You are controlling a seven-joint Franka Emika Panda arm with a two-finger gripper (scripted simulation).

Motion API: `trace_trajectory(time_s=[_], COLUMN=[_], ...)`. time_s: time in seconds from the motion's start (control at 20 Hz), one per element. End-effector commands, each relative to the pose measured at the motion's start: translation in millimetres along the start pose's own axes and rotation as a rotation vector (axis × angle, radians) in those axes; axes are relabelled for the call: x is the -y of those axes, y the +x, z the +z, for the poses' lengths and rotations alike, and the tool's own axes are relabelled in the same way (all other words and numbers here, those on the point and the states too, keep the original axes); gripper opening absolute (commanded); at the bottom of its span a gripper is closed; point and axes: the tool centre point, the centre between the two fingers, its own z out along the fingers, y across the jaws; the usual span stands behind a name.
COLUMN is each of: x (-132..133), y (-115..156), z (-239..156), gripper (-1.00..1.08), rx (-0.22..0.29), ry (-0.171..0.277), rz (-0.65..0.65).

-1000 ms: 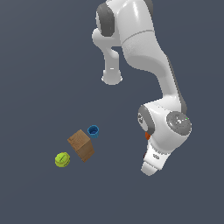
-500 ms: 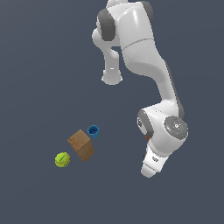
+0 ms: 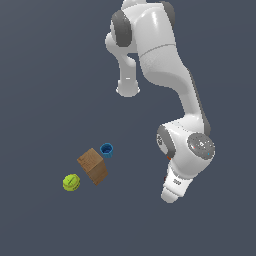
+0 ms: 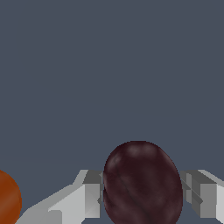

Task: Pick up a designated object from a clutter of objects.

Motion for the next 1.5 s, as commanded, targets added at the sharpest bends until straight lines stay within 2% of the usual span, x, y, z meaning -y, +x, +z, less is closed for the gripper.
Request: trace_trajectory(time_s=[0.0, 0.35, 0.6, 1.45], x=[0.1, -0.9, -2.9, -16.4], y=[-0.1, -4.4, -11.8, -54.1], z=[-0.2, -17.3, -47.3, -231.6], gripper=[-1.0, -1.0, -1.0, -1.0], rx=[0.0, 0.001, 0.002, 0.007], ry=[0.0, 0.0, 0.001, 0.007], rz=[0.0, 0.0, -0.001, -0.003])
